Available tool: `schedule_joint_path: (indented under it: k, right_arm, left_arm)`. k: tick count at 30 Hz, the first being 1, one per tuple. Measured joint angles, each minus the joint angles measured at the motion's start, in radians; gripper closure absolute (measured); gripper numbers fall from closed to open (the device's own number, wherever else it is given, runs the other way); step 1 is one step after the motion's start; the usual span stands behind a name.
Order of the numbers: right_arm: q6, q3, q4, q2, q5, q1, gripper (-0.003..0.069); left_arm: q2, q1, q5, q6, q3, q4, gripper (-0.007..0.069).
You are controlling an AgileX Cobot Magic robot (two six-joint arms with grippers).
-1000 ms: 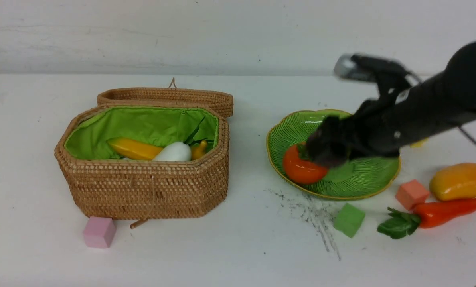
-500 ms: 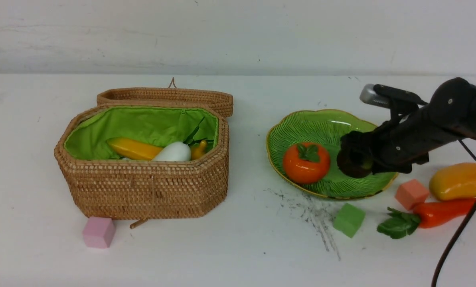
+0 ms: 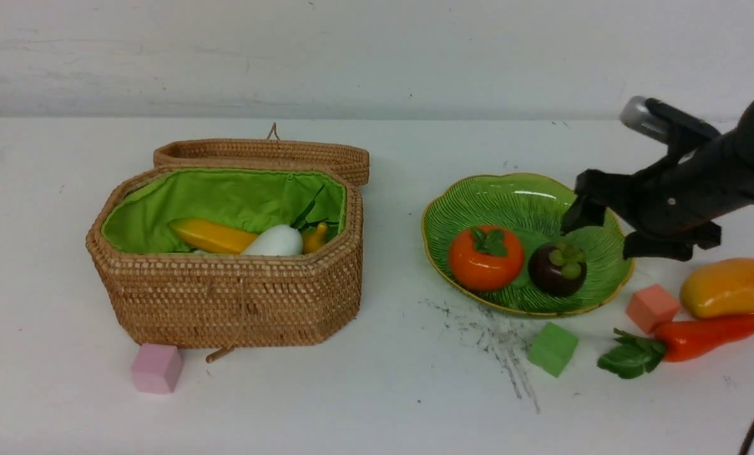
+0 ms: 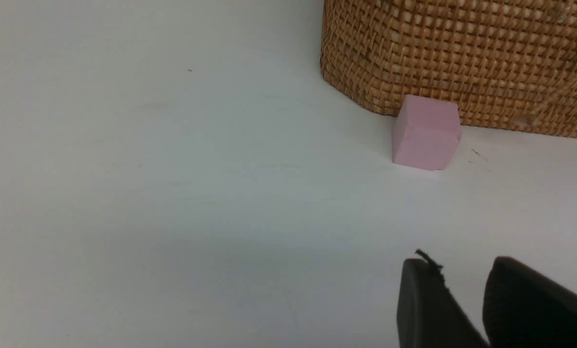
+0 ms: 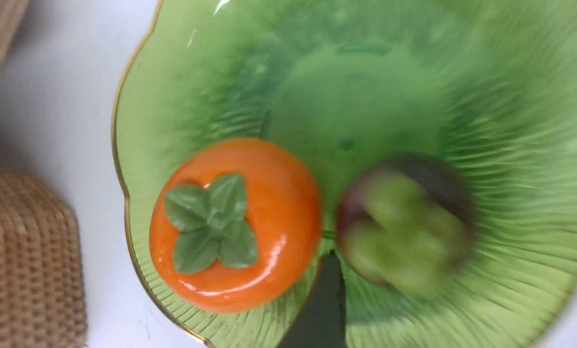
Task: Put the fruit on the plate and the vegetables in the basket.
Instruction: Use the right arm to grab a mangosteen and put it into the right plate, then use the right arm to grab a carrot and put it into the left basket
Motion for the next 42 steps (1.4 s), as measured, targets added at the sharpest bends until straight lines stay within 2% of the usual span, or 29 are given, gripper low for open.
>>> schedule_joint_path:
  k: [3,7,12,13,17,20,25,34,38,42]
  right_arm:
    - [0.020,0.000,-0.002,-0.027,0.040,-0.038,0.0011]
    - [0.131,0.000,-0.018,-0.064,0.189,-0.124,0.0067]
    - [0.438,0.013,-0.118,-0.067,0.280,-0.173,0.0090]
    - [0.576,0.025,-0.177,-0.067,0.286,-0.179,0.0091]
    - [0.927,0.083,-0.338,-0.067,0.275,-0.180,0.0092]
    - [1.048,0.115,-0.405,-0.063,0.261,-0.180,0.0093]
    - [1.089,0.130,-0.430,-0.009,0.232,-0.180,0.0096]
    - [1.003,0.131,-0.347,0.049,0.122,-0.143,0.0097]
    - [1.000,0.131,-0.353,0.069,0.085,-0.121,0.0097]
    - [1.000,0.127,-0.374,0.122,0.120,-0.114,0.0109]
  left_arm:
    - [0.000,0.000,0.000,0.000,0.000,0.000,0.0438]
    - [0.000,0.000,0.000,0.000,0.000,0.000,0.0431]
    - [0.000,0.000,-0.001,0.000,0.000,0.000,0.0427]
    - [0.000,0.000,-0.001,0.000,0.000,0.000,0.0427]
    - [0.000,0.000,-0.001,0.000,0.000,0.000,0.0422]
    - [0.000,0.000,-0.001,0.000,0.000,0.000,0.0418]
    - [0.000,0.000,-0.001,0.000,0.000,0.000,0.0412]
    - [0.000,0.000,-0.001,0.000,0.000,0.000,0.0403]
    - [0.000,0.000,-0.001,0.000,0.000,0.000,0.0399]
    - [0.000,0.000,-0.001,0.000,0.000,0.000,0.0396]
